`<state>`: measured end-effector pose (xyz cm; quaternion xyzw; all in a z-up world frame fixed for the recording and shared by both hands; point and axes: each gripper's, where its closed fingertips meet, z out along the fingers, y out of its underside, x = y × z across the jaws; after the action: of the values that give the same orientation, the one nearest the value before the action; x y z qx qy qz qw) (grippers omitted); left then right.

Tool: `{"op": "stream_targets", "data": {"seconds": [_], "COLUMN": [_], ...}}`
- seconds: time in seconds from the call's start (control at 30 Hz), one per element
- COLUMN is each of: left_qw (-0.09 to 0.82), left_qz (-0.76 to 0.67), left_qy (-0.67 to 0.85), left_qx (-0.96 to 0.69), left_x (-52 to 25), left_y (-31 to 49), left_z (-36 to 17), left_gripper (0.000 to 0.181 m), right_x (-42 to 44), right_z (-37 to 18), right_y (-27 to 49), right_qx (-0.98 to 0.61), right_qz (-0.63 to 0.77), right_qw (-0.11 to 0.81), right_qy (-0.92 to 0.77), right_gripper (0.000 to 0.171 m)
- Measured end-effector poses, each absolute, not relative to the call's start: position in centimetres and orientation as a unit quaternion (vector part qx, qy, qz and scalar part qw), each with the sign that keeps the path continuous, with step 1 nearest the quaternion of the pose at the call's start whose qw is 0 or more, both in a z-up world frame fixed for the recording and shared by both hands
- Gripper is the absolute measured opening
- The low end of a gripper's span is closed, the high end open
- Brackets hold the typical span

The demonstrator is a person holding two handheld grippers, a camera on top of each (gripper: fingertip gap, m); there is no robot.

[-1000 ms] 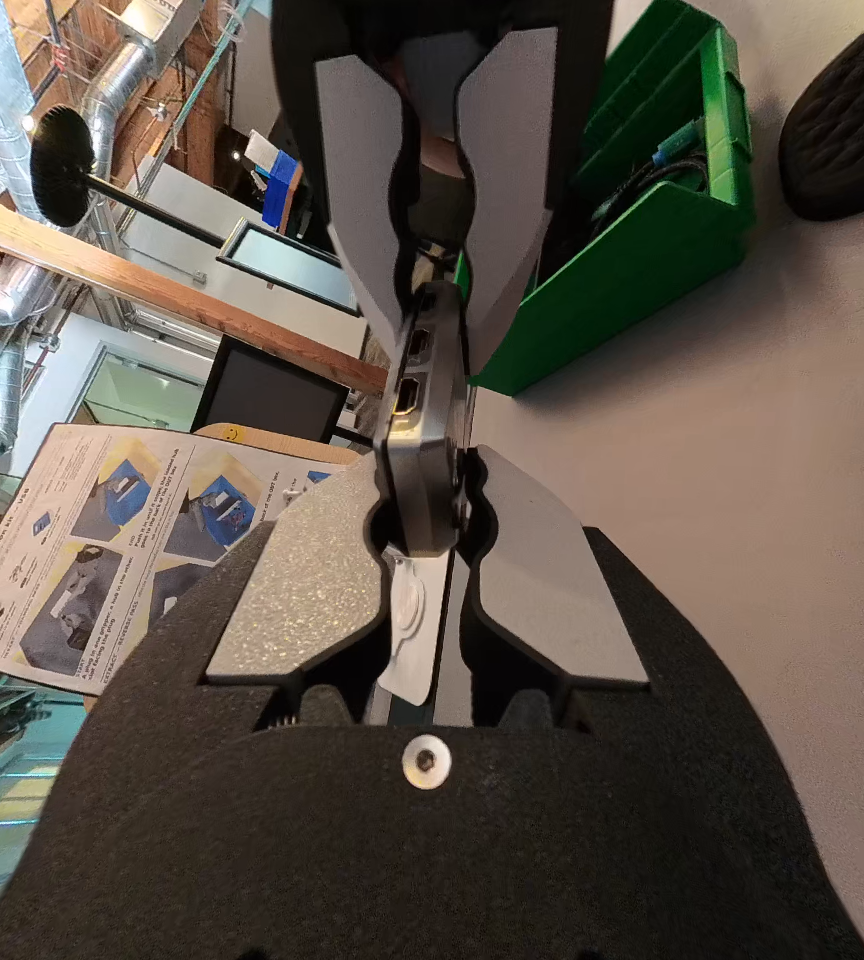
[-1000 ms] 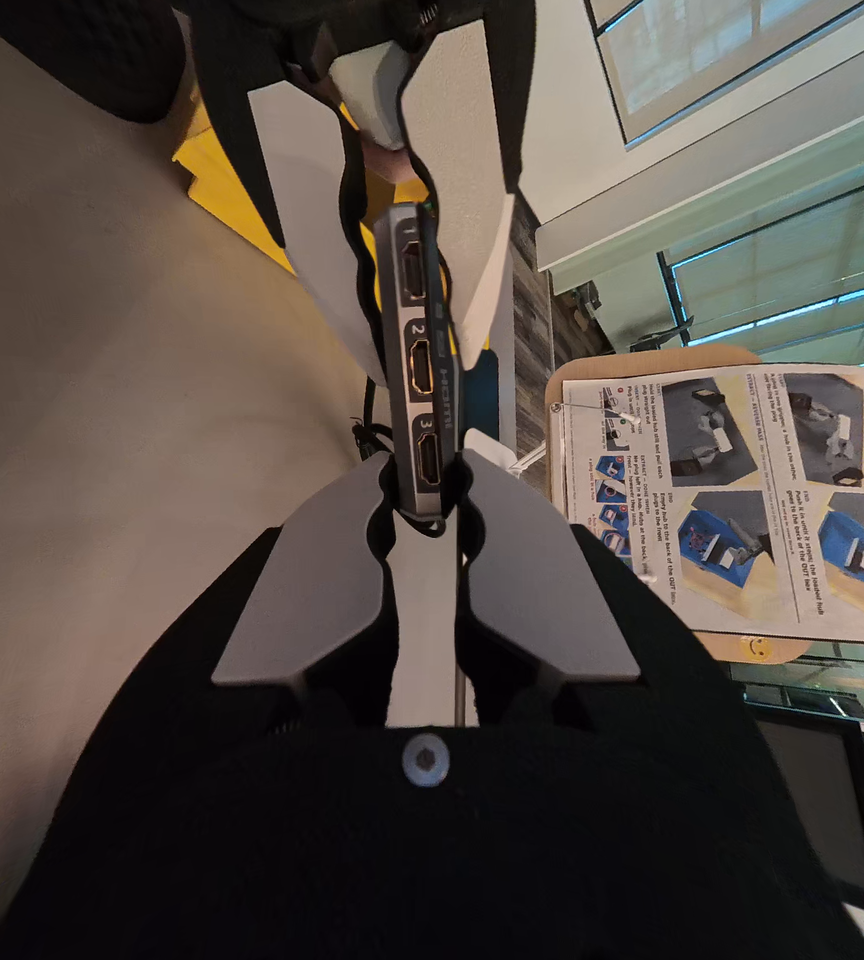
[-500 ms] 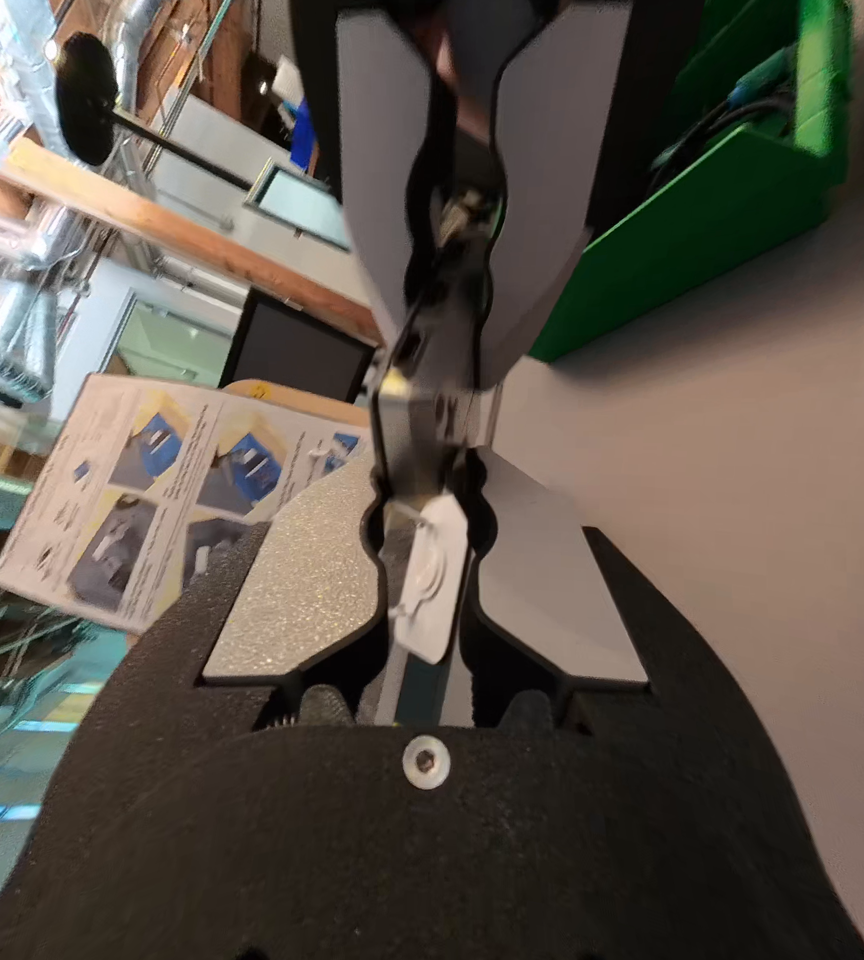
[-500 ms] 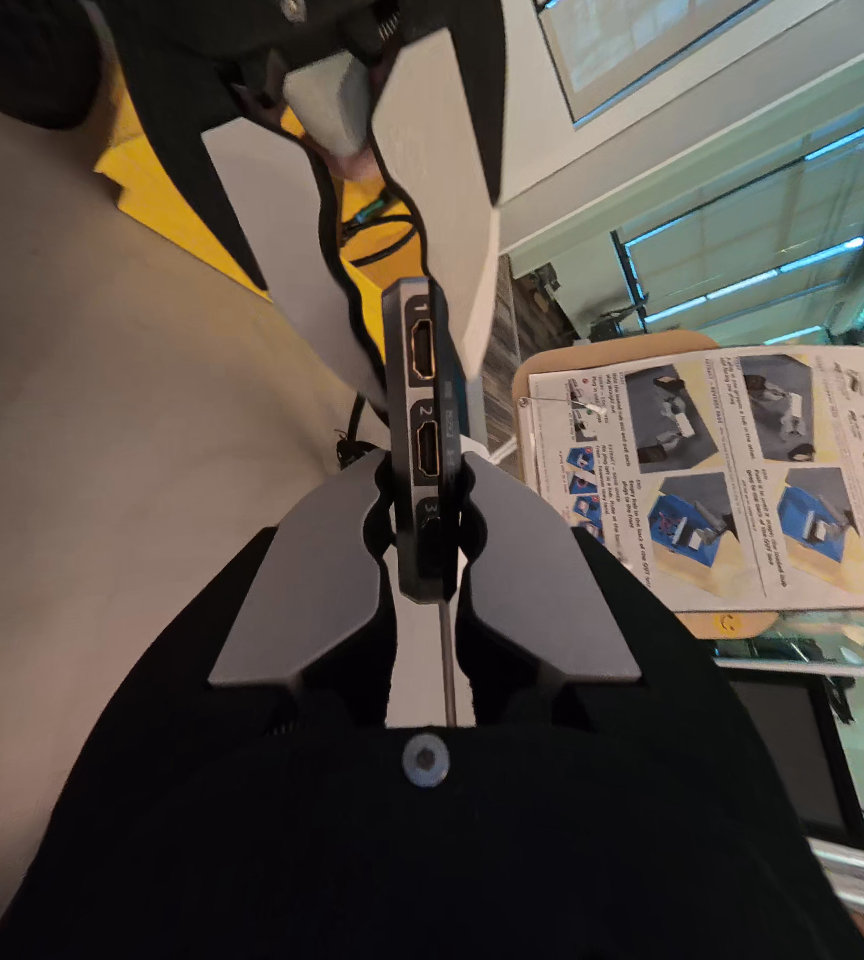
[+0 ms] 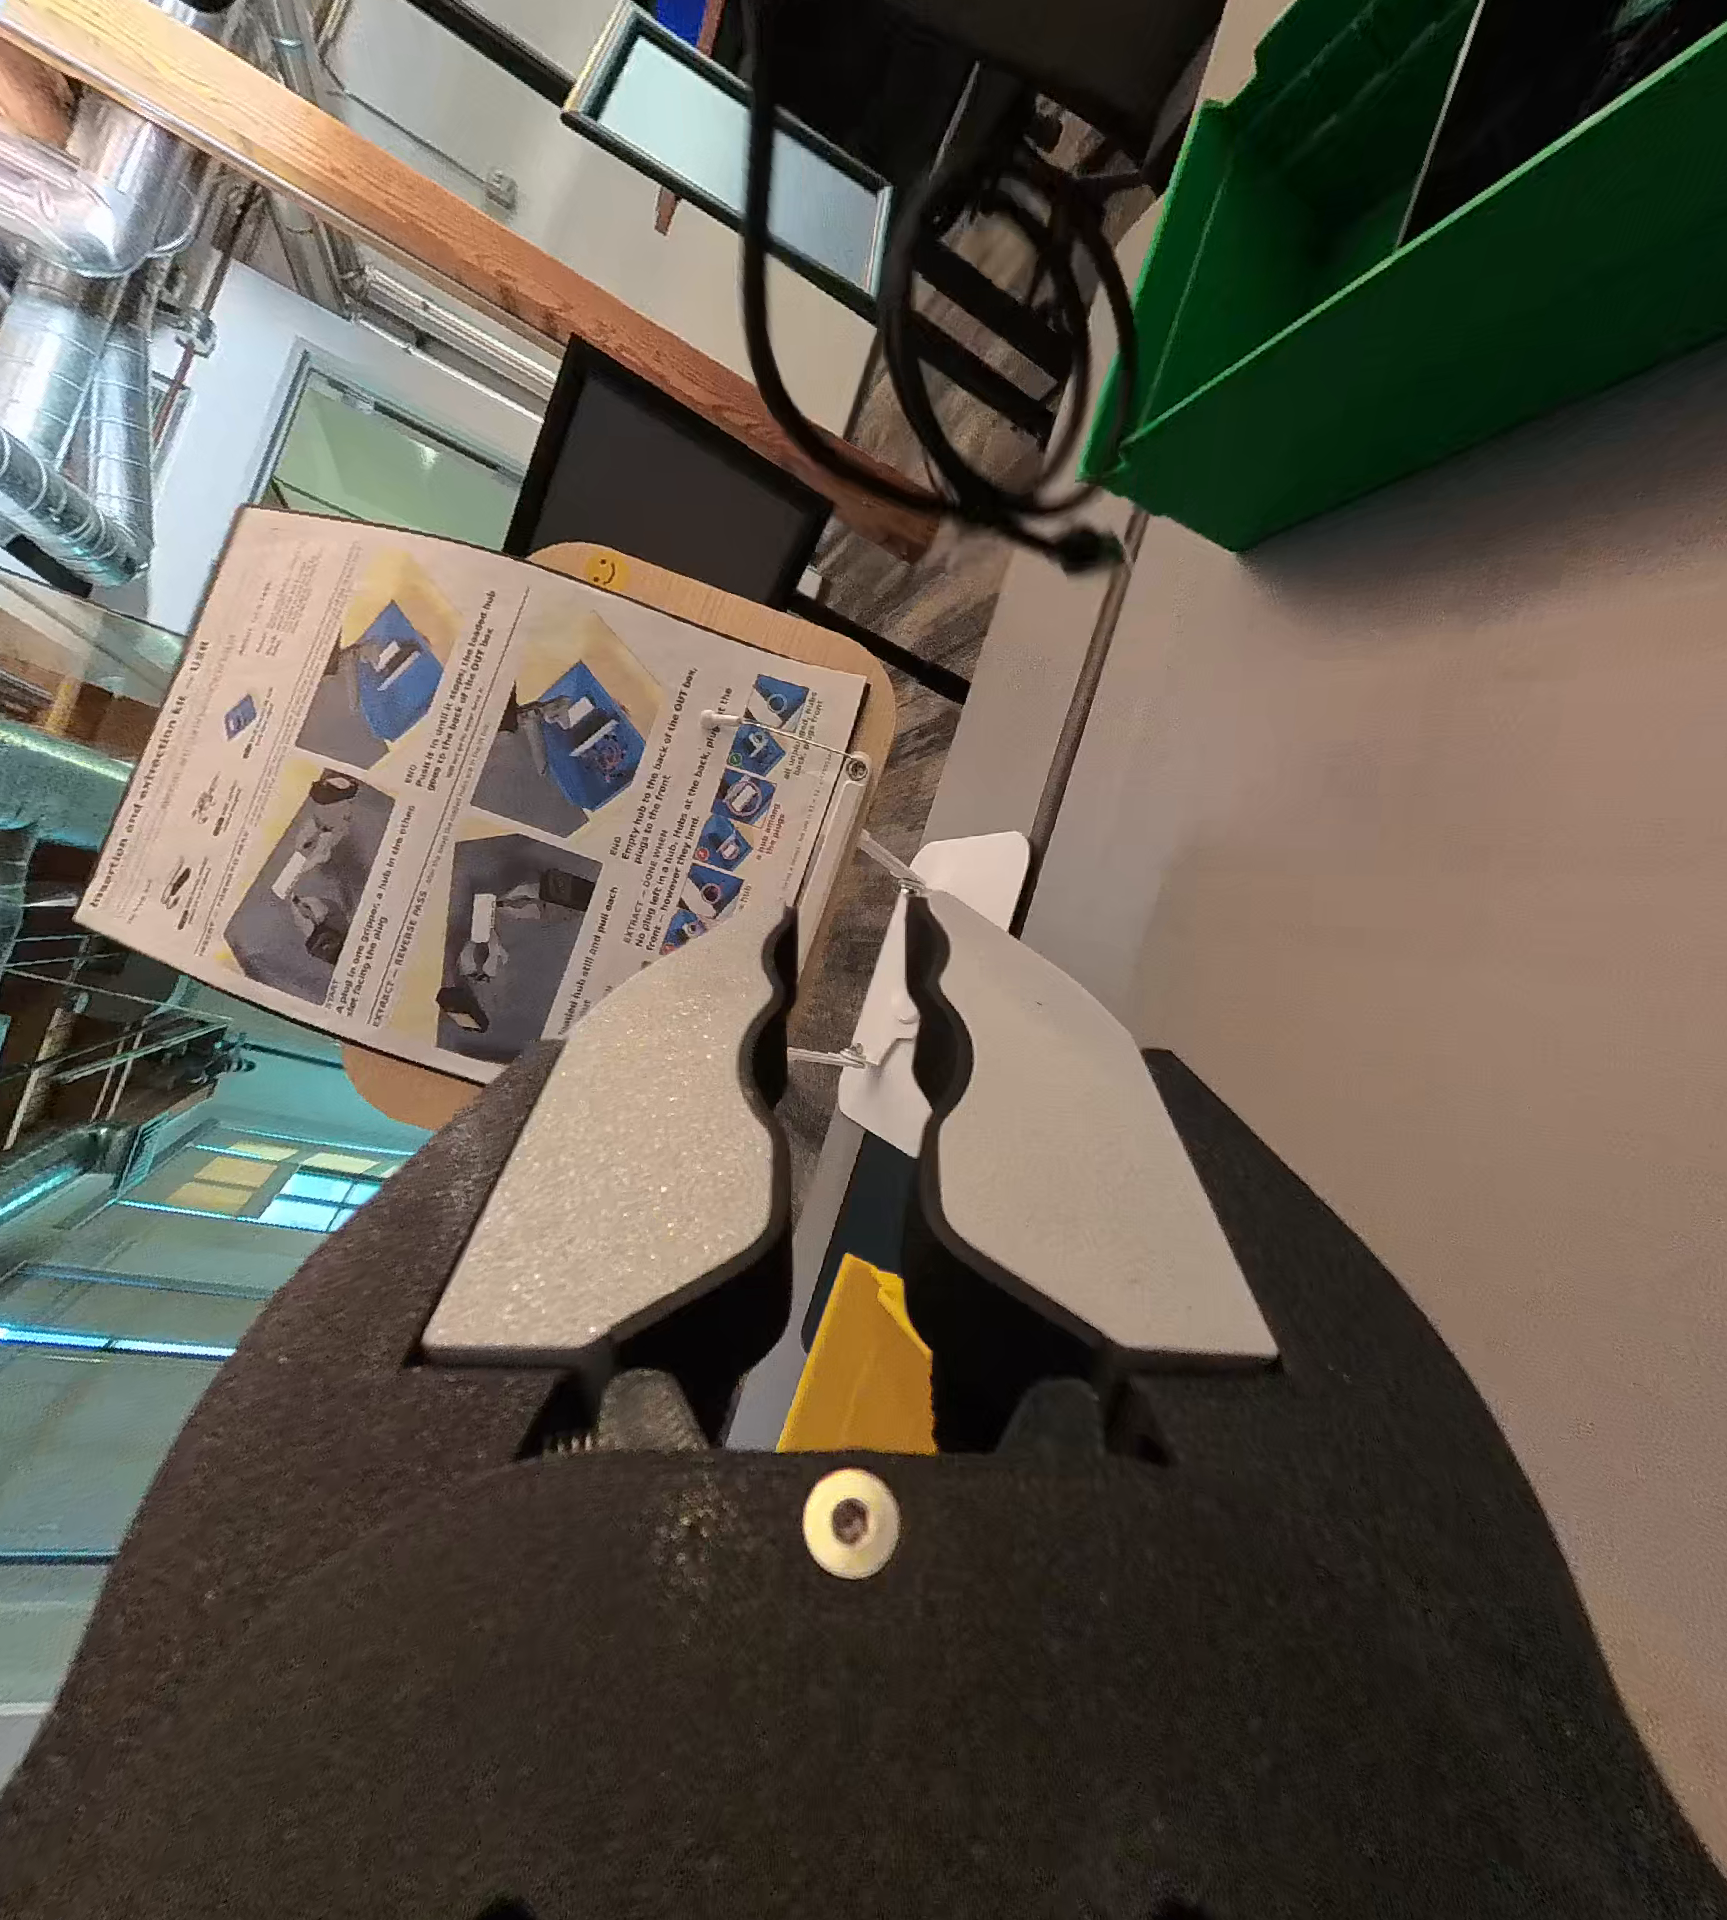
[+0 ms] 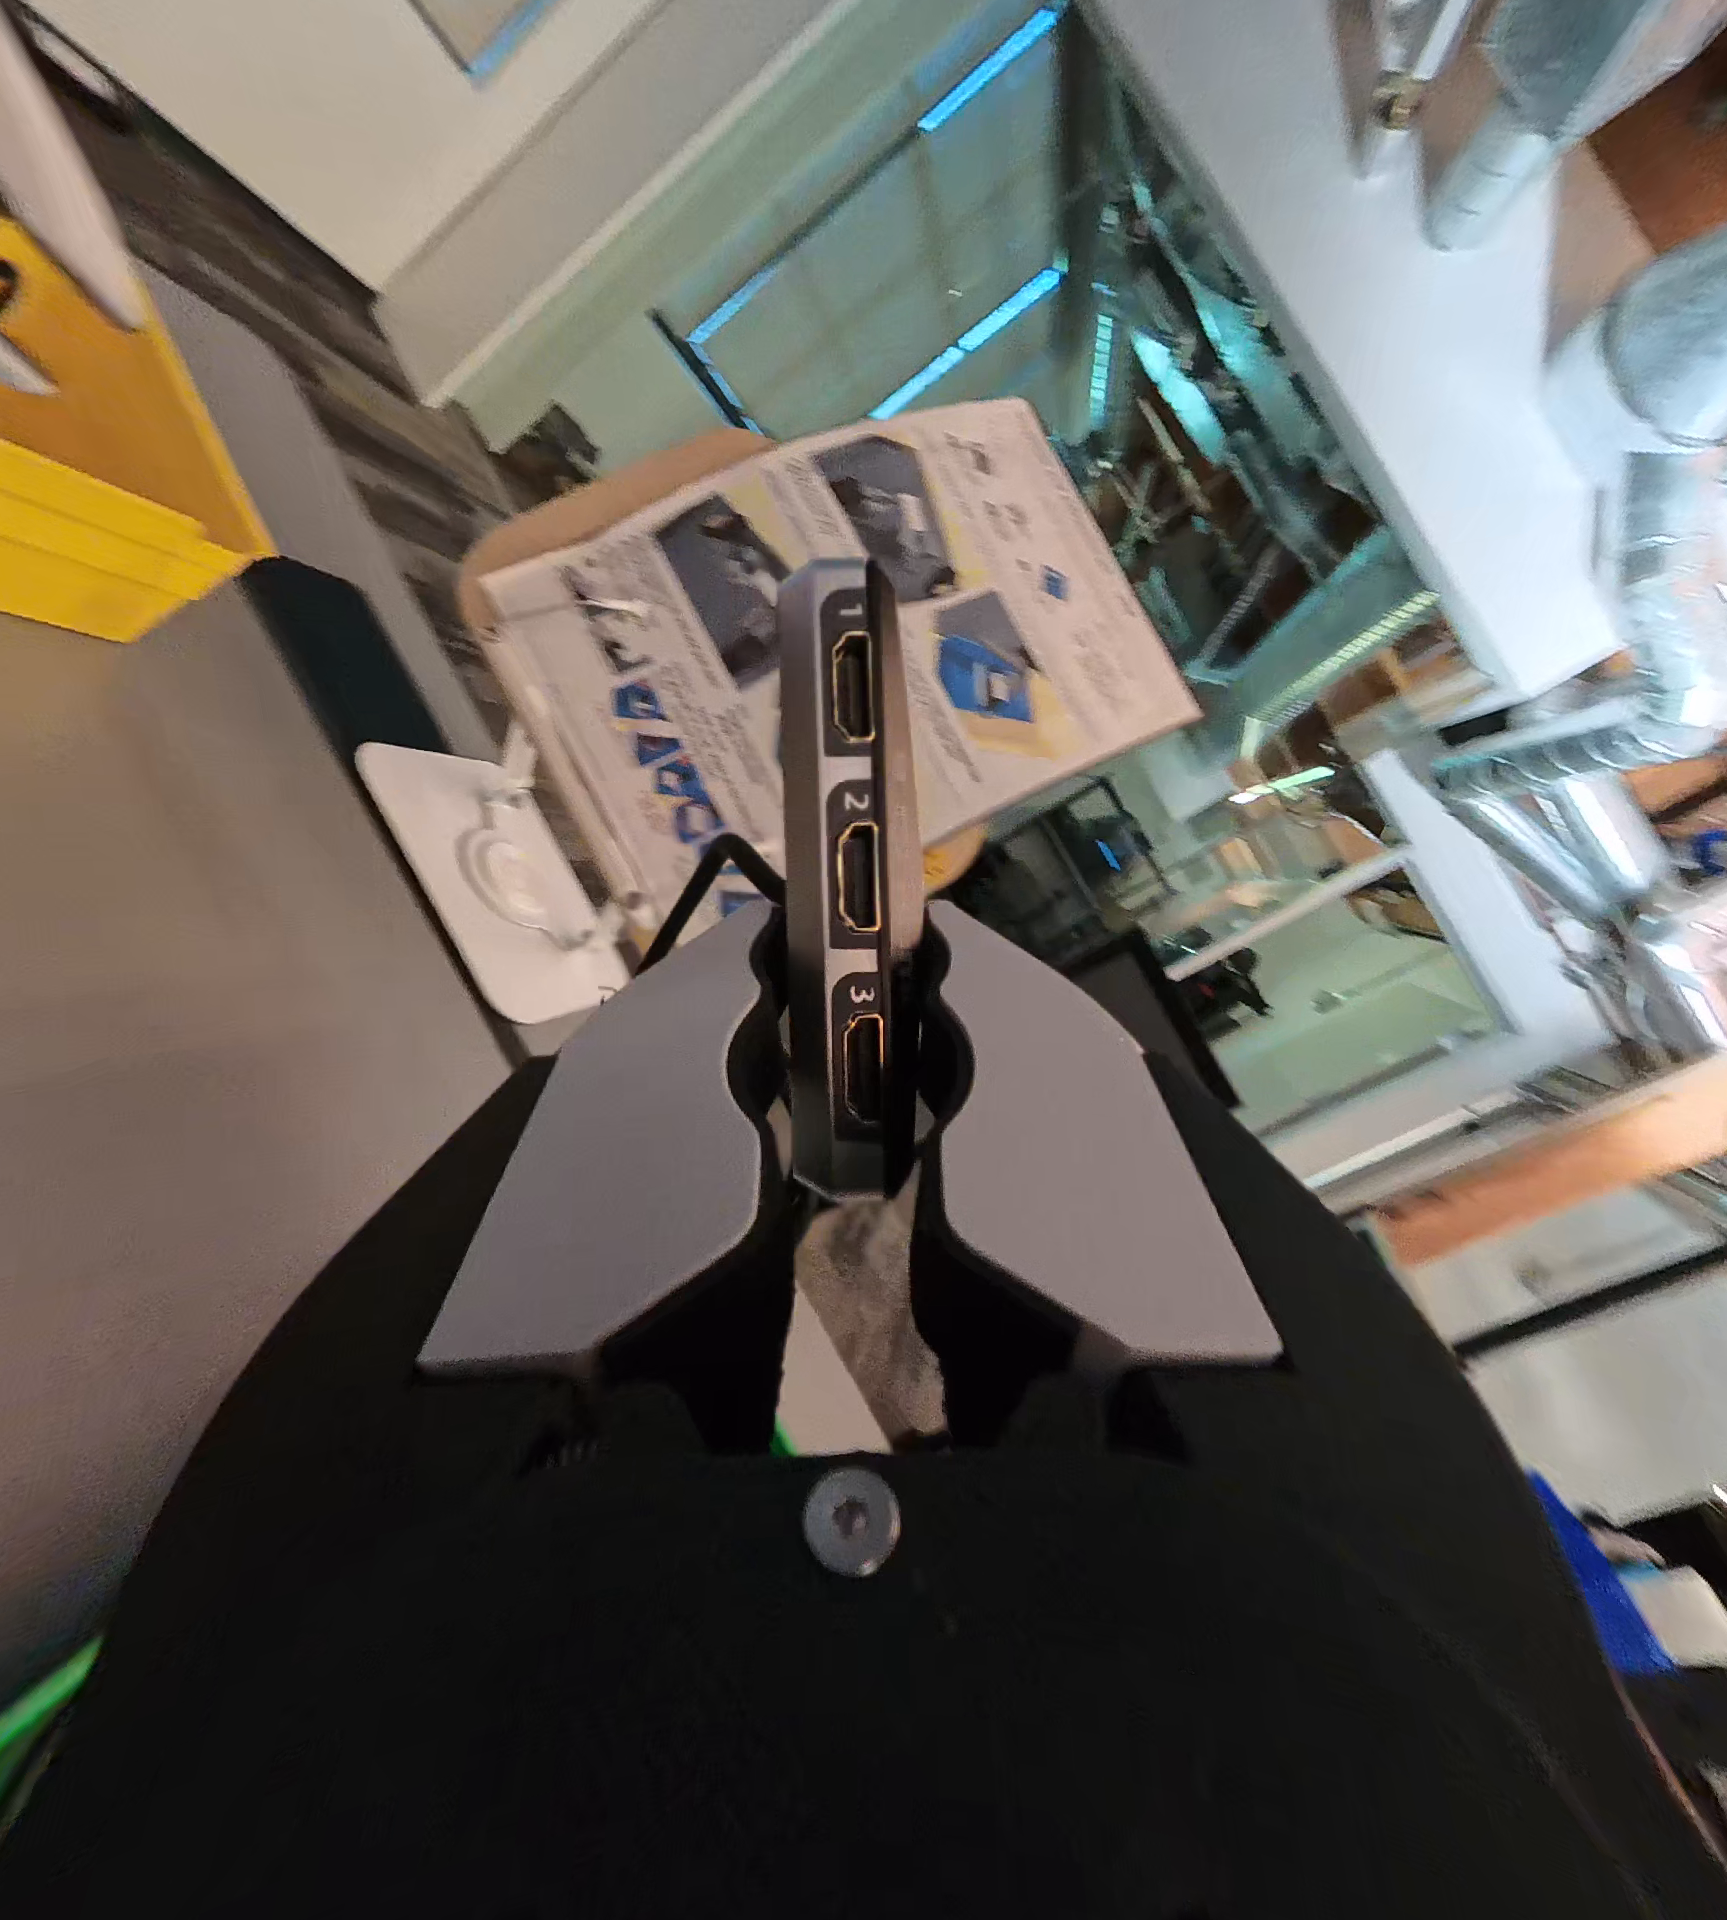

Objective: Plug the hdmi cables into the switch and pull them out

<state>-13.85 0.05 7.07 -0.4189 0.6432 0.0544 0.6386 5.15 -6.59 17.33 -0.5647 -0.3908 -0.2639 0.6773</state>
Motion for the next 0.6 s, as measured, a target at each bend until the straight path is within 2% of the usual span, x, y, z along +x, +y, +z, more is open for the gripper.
{"op": "stream_targets", "data": {"seconds": [0.27, 0.6], "left_qw": [0.623, 0.621], "left_qz": [0.063, 0.064], "left_qy": [0.655, 0.656], "left_qx": [-0.423, -0.424], "left_x": [-13.4, -13.5], "left_y": [0.1, 0.1], "left_z": [6.1, 6.0], "left_gripper": [0.019, 0.019], "right_x": [11.6, 17.1], "right_z": [19.3, 15.4], "right_y": [-8.9, -7.0], "right_qx": [-0.584, -0.664], "right_qz": [-0.296, -0.265], "right_qw": [0.691, 0.643], "right_qy": [-0.306, -0.276], "right_gripper": [0.023, 0.023]}}
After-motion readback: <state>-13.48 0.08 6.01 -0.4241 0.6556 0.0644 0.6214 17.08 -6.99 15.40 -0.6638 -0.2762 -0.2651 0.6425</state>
